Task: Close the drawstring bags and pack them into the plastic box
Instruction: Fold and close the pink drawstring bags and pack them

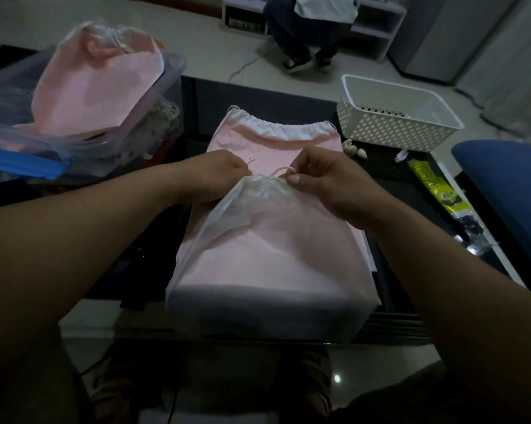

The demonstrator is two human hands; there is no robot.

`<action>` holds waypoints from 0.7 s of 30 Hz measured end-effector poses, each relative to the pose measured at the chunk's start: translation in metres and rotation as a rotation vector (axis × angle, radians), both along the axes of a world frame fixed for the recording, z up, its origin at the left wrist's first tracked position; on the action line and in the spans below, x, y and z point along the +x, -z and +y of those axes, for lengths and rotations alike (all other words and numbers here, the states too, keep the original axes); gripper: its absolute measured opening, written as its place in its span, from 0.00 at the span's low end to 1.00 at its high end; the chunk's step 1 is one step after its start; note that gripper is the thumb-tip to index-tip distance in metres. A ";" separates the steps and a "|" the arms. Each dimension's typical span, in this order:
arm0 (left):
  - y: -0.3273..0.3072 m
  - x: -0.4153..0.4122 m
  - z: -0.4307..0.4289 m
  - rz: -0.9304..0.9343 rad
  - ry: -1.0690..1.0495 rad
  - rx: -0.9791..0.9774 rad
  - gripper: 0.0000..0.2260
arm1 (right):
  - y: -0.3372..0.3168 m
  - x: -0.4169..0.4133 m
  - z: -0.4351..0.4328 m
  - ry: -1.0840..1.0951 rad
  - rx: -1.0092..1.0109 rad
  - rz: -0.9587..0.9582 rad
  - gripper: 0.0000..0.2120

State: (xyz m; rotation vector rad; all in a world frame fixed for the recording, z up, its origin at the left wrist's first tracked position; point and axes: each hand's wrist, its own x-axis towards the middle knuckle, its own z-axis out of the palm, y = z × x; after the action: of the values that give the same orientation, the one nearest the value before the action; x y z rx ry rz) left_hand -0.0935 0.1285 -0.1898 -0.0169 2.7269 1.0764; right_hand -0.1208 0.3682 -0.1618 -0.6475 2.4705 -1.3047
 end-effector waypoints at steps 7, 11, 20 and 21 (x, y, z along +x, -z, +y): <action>0.008 -0.001 0.005 0.163 -0.014 -0.401 0.15 | 0.002 -0.001 0.002 0.048 -0.002 -0.024 0.07; 0.005 0.001 0.002 0.285 -0.031 -0.499 0.17 | 0.005 -0.002 0.005 0.061 -0.014 -0.033 0.07; 0.010 0.004 0.001 0.335 -0.052 -0.690 0.13 | 0.010 -0.002 0.000 0.119 0.005 0.000 0.05; 0.011 0.002 0.000 0.306 -0.082 -0.629 0.15 | 0.010 -0.002 0.000 0.124 0.015 -0.022 0.05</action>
State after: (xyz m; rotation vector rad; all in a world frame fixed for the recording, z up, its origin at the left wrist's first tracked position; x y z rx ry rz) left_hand -0.0914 0.1284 -0.2010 -0.0658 3.2477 0.2043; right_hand -0.1227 0.3680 -0.1714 -0.4799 2.5360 -1.3276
